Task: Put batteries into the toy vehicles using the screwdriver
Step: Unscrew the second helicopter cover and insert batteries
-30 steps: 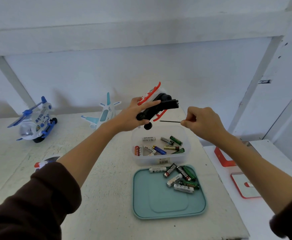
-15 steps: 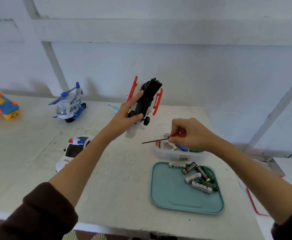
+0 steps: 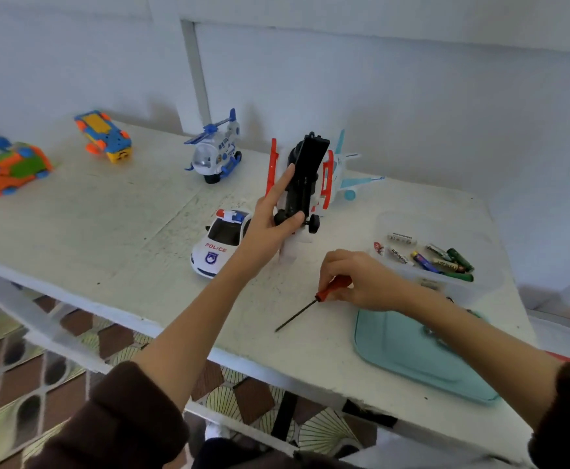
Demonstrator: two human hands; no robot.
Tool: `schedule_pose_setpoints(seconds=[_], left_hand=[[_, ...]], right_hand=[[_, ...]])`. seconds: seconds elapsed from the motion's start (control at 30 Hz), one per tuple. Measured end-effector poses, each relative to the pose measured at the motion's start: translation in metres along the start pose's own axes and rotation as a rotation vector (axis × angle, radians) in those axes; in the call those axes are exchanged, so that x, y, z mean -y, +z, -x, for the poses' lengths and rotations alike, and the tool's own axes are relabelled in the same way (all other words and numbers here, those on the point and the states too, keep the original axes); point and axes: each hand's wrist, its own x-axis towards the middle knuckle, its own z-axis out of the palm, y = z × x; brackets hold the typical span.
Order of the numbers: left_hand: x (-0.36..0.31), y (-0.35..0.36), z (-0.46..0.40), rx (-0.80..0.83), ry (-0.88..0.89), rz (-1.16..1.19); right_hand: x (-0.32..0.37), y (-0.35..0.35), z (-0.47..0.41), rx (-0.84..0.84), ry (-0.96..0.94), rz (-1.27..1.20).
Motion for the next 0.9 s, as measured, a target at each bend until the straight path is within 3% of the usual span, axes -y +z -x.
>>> schedule_pose_setpoints(seconds=[0.23, 0.47, 0.9], left_hand=[[0.001, 0.003, 0.005, -0.028, -0.007, -0.056], [-0.001, 0.009, 0.004, -0.019, -0.010, -0.037], [-0.005, 0.039, -0.001, 0.013, 0.025, 0.061]], right_hand=[[-0.004, 0.008, 0.000, -0.006, 0.000, 0.068], [-0.006, -0.022, 0.023, -0.123, -0.018, 0.045], [-0.038, -0.042, 0.112, -0.143, 0.187, 0.211]])
